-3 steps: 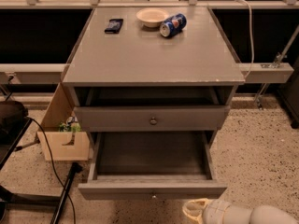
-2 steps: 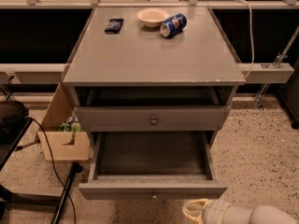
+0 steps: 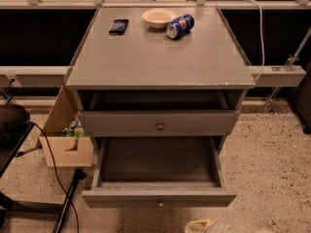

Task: Close middle drawer

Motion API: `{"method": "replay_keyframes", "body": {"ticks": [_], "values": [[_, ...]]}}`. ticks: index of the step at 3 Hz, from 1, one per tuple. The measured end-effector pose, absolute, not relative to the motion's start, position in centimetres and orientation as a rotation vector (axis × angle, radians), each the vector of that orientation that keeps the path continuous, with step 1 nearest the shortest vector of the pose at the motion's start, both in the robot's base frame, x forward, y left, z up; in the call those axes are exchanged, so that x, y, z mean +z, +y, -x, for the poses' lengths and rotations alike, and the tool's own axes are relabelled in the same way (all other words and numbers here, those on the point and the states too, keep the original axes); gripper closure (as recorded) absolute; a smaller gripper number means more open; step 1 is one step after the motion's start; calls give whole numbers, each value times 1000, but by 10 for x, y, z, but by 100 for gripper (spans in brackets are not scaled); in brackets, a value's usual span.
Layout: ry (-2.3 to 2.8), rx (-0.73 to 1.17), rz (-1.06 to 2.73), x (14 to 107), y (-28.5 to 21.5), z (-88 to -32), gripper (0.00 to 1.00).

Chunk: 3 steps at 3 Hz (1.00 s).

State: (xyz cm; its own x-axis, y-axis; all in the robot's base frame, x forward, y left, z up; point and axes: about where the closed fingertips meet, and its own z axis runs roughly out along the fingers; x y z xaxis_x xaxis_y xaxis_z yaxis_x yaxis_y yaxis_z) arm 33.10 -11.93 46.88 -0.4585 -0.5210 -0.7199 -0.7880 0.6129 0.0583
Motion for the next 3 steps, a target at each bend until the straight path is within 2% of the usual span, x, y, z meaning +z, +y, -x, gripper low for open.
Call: {"method": "replay_keyframes", "body": {"ticks": [3], "values": [[2104, 566, 955, 381, -89, -349, 100]]}}
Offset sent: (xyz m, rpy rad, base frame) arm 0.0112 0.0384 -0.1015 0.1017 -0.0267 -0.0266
